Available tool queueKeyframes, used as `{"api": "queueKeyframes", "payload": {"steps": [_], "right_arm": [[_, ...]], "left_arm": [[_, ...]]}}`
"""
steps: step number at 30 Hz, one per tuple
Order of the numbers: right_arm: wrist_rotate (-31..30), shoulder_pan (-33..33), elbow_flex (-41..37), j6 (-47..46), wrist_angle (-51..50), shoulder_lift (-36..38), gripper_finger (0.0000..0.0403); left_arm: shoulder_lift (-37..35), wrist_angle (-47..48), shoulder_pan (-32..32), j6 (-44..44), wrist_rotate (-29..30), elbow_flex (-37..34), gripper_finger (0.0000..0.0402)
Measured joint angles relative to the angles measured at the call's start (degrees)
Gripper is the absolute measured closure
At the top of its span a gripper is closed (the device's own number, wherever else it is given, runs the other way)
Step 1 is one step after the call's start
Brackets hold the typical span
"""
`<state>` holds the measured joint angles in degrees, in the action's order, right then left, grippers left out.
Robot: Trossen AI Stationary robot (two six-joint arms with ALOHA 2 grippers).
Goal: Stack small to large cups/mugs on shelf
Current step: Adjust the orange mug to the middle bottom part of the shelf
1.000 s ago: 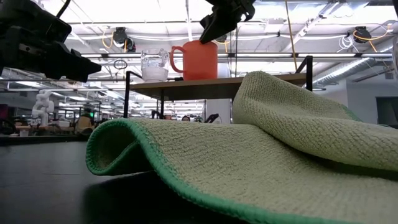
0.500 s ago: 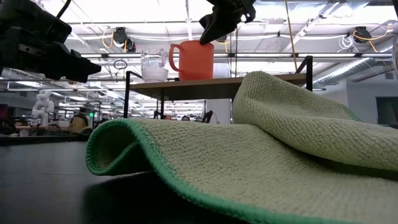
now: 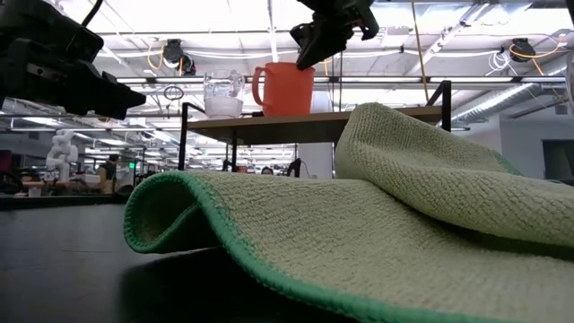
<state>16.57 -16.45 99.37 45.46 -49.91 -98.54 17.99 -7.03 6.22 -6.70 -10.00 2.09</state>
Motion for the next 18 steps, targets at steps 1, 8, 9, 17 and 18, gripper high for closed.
{"api": "queueKeyframes", "payload": {"steps": [1, 8, 9, 17, 18], "right_arm": [[0.02, 0.0, 0.0, 0.28, -0.24, 0.02, 0.0399], [-0.03, 0.36, 0.0, 1.48, -1.44, 2.48, 0.0399], [0.07, 0.41, 0.0, 1.26, -1.24, 2.92, 0.0399], [2.28, 0.39, 0.0, 3.95, -2.1, 4.0, 0.0399], [3.26, 0.41, 0.0, 5.86, -2.37, 4.02, 0.0399]], "left_arm": [[-0.01, 0.0, 0.0, -0.02, 0.0, 0.0, 0.0371], [-0.01, 0.0, 0.02, -0.22, 0.0, 0.0, 0.0371], [0.01, 0.0, 0.02, -0.22, 0.0, 0.0, 0.0371], [0.01, 0.0, 0.02, -0.43, 0.0, 0.0, 0.0371], [0.01, 0.0, 0.02, -0.43, 0.0, 0.0, 0.0371]]}}
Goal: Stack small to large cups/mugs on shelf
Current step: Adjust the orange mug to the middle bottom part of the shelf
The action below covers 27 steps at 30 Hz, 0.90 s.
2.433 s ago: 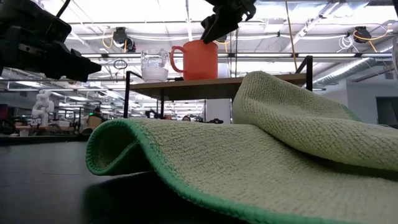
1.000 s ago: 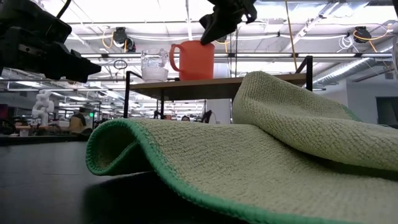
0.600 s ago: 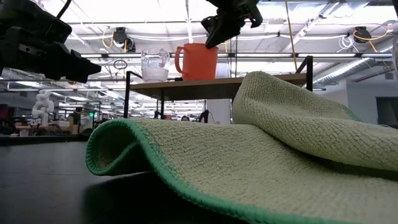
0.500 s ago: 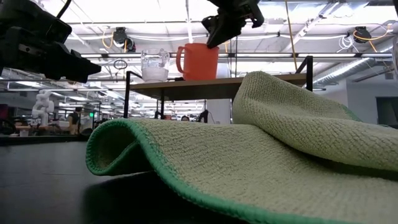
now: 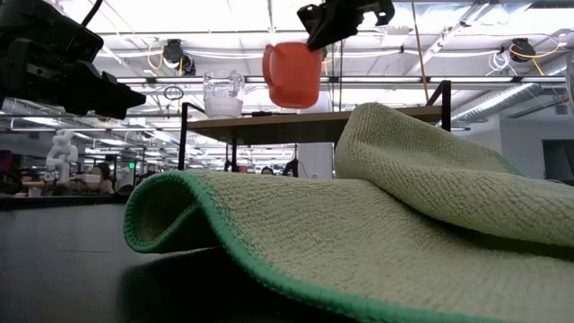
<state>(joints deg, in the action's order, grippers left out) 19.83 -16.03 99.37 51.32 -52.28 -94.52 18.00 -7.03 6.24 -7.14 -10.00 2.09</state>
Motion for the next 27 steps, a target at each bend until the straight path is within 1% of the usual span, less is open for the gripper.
{"api": "queueKeyframes", "payload": {"steps": [3, 13, 17, 20, 27], "right_arm": [[1.34, 0.46, 0.0, 4.62, -1.06, 0.0, 0.04], [1.35, 0.34, 0.0, 10.19, -1.83, 0.0, 0.0402], [1.48, 0.04, 0.0, 11.89, -1.61, -0.54, 0.0402], [3.14, -0.3, -0.01, 12.42, -0.59, -1.39, 0.0402], [3.09, -0.61, -0.07, 12.56, -0.58, -2.16, 0.0402]], "left_arm": [[0.0, 0.0, 0.0, 0.18, 0.0, 0.0, 0.0371], [-0.01, -0.02, 0.0, 0.19, 0.0, 0.0, 0.0371], [-0.01, -0.02, -0.02, -0.04, 0.0, 0.0, 0.0371], [0.0, -0.02, -0.01, -0.07, 0.0, 0.0, 0.0371], [0.0, 0.07, -0.01, -0.13, 0.0, 0.0, 0.0371]]}}
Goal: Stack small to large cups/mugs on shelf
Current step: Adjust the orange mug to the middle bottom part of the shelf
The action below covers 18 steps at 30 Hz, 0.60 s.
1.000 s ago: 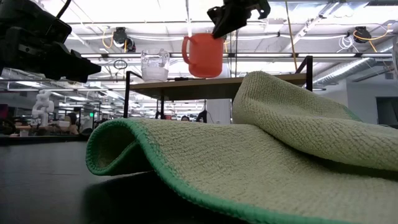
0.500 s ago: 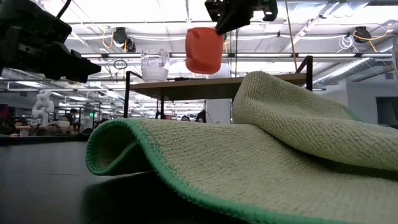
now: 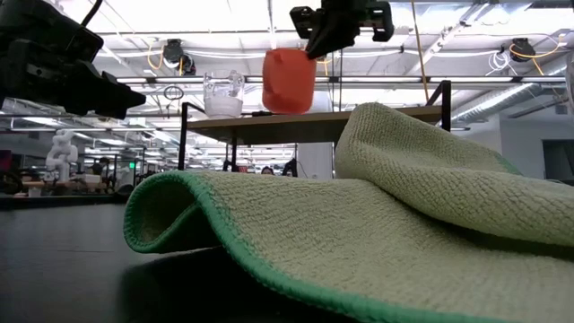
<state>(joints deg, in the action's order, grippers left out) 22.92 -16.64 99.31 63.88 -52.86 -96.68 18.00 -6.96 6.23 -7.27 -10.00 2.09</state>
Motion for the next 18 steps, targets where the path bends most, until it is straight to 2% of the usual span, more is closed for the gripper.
{"api": "queueKeyframes", "payload": {"steps": [18], "right_arm": [[0.07, 0.0, 0.0, -2.43, -3.32, -0.02, 0.0403]], "left_arm": [[0.09, 0.76, 0.0, -0.47, 0.0, 0.0, 0.0371]]}}
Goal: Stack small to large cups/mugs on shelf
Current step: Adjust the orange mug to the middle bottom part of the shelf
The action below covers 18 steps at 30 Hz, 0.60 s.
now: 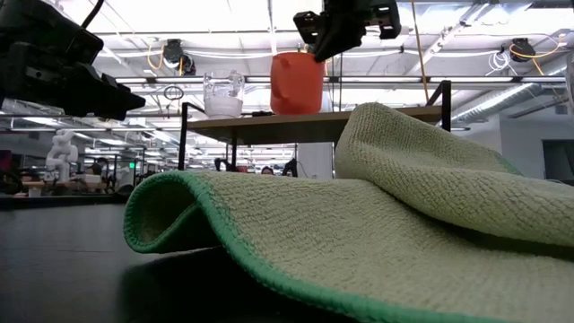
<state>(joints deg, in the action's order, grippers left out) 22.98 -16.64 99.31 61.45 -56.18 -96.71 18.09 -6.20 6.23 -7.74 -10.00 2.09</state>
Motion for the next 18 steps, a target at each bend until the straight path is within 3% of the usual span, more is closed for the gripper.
{"api": "queueKeyframes", "payload": {"steps": [18], "right_arm": [[-0.23, -0.39, 0.66, -0.31, -1.16, 0.0, 0.0403]], "left_arm": [[0.0, -0.04, -0.01, 0.1, 0.0, 0.0, 0.0371]]}}
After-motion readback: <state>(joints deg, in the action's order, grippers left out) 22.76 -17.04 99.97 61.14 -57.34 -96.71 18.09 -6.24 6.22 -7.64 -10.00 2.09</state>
